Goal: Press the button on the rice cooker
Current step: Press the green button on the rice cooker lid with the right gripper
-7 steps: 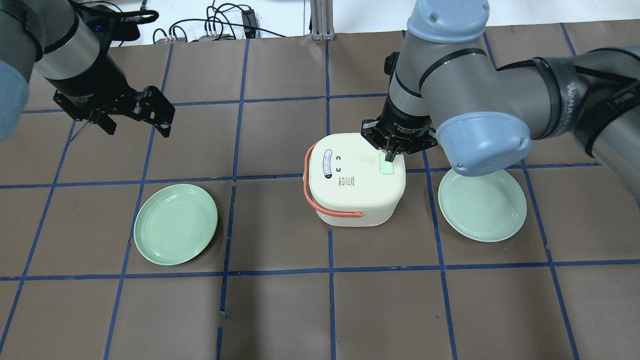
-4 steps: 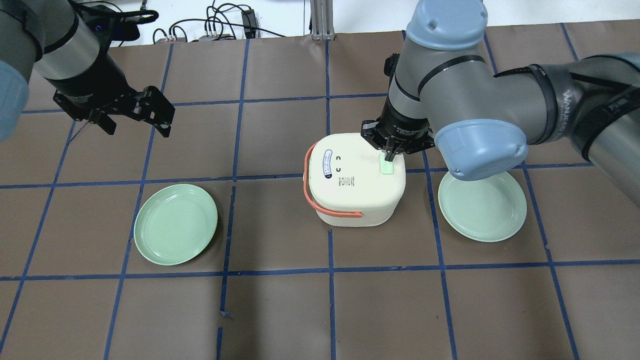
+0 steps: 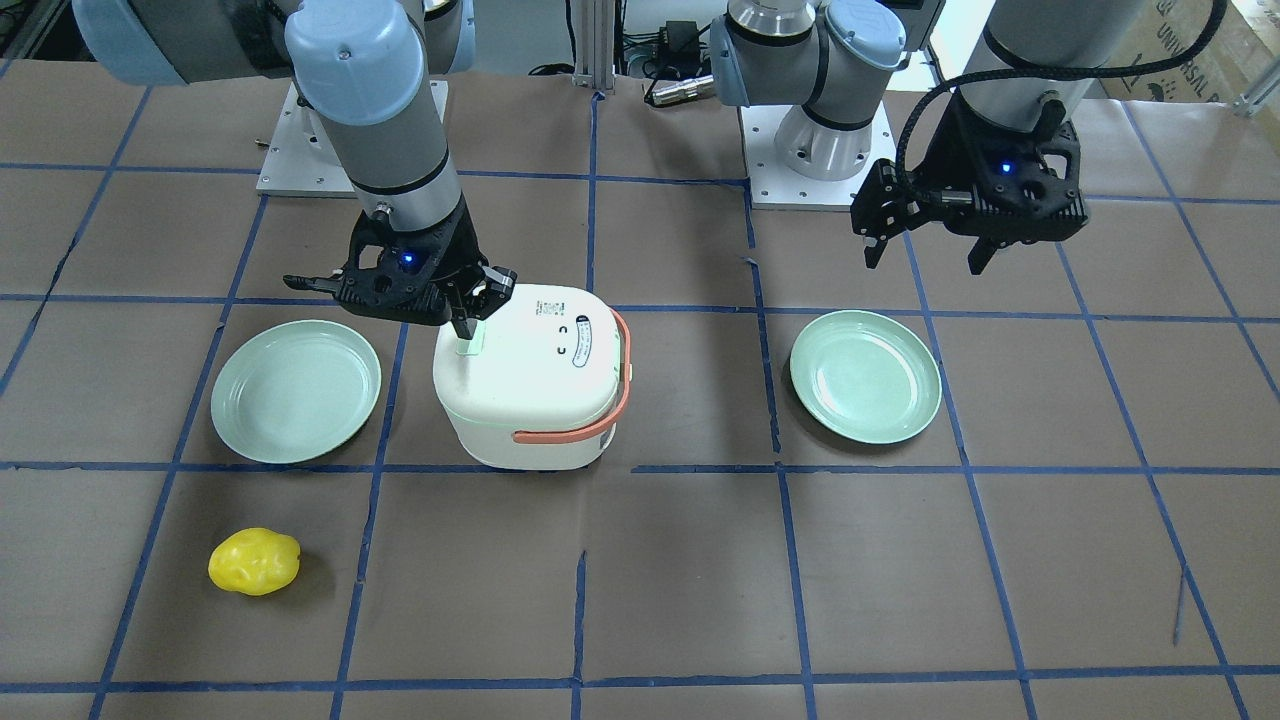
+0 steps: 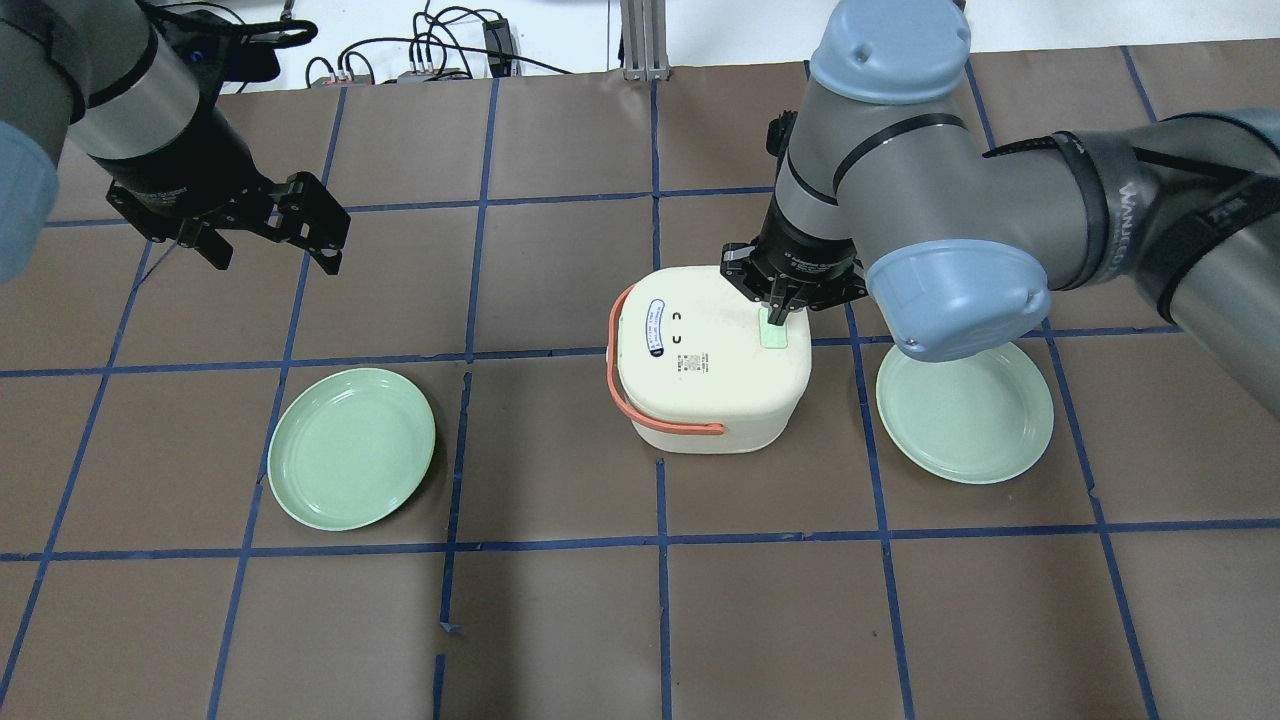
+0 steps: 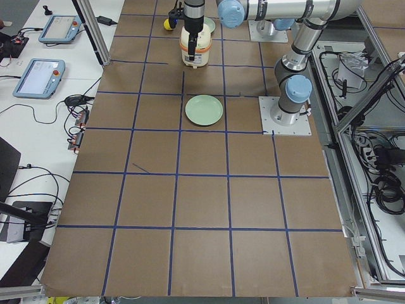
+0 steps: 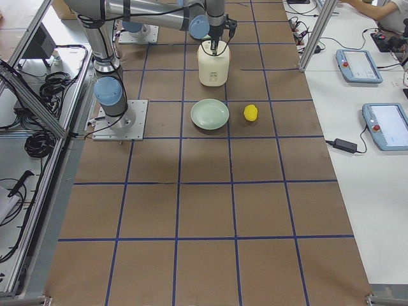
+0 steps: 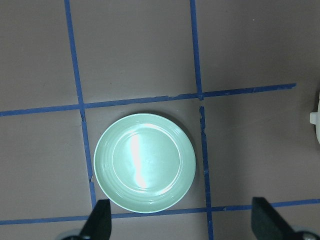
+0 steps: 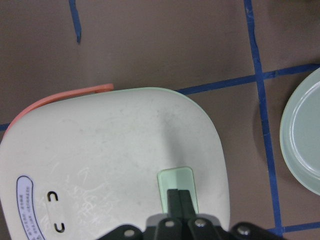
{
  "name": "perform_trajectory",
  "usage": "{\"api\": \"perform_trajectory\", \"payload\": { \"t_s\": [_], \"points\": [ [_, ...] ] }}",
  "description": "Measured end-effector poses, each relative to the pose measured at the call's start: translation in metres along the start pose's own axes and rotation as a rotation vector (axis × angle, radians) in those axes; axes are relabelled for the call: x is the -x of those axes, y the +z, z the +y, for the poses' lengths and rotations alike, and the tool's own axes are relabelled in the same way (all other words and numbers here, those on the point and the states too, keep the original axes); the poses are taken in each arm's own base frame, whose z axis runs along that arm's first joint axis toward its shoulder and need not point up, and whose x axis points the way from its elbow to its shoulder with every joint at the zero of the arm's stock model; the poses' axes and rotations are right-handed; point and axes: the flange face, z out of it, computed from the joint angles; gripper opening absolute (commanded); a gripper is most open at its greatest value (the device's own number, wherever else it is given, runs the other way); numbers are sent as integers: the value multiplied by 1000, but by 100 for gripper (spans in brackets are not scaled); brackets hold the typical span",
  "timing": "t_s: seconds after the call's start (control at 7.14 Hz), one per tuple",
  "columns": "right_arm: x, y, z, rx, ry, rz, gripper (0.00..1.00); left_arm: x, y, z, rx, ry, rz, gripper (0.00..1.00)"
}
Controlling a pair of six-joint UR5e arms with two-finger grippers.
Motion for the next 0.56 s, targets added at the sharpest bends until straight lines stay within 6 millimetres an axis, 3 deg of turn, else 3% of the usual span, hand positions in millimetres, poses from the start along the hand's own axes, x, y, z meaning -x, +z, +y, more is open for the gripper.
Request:
{"api": "perform_trajectory", "payload": {
  "t_s": [0.56],
  "points": [
    [1,5,-3,-8,1,-1,10,0,0,0,0,0,0,100]
  ]
}}
